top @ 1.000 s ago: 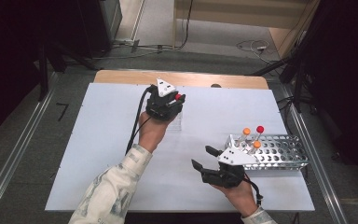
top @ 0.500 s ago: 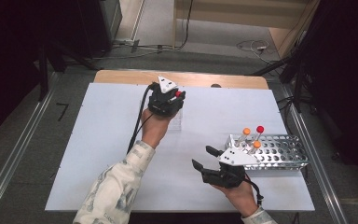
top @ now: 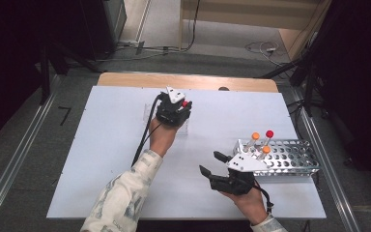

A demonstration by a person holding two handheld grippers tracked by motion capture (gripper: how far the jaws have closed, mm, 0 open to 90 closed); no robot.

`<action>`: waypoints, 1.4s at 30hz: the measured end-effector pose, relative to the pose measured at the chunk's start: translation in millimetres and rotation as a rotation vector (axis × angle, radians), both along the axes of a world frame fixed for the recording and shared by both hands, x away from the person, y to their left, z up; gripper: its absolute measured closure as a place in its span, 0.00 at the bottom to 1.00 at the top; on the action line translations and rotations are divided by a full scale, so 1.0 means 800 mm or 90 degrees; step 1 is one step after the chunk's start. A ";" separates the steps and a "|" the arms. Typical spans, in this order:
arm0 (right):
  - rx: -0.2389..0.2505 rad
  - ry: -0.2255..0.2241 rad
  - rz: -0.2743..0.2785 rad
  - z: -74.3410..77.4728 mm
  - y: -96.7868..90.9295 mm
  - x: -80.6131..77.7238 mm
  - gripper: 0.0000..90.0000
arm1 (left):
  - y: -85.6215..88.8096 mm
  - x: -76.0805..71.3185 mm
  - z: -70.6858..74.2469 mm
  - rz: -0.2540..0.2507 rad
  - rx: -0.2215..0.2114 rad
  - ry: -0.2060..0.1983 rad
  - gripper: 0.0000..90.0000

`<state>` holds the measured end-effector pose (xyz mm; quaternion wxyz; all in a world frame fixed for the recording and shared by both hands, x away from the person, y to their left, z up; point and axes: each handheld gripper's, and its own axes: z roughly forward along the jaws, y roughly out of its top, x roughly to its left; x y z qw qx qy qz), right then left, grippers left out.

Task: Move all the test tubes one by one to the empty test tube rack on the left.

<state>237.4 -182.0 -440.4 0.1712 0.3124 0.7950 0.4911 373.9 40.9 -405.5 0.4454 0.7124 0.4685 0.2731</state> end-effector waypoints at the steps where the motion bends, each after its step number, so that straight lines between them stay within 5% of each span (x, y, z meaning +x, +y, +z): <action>1: 0.000 0.000 0.000 0.000 0.000 0.001 0.34 | 0.000 0.000 -0.003 -0.001 0.002 0.004 0.78; 13: -0.001 0.003 0.001 -0.001 0.001 0.000 0.34 | 0.001 0.001 -0.026 -0.005 -0.003 0.026 0.75; 28: 0.015 -0.001 -0.014 0.007 -0.017 -0.006 0.34 | 0.008 -0.017 -0.004 -0.007 -0.035 0.028 0.22; 42: 0.027 -0.024 -0.057 0.019 -0.072 -0.034 0.34 | 0.014 -0.048 -0.002 -0.030 -0.045 0.019 0.19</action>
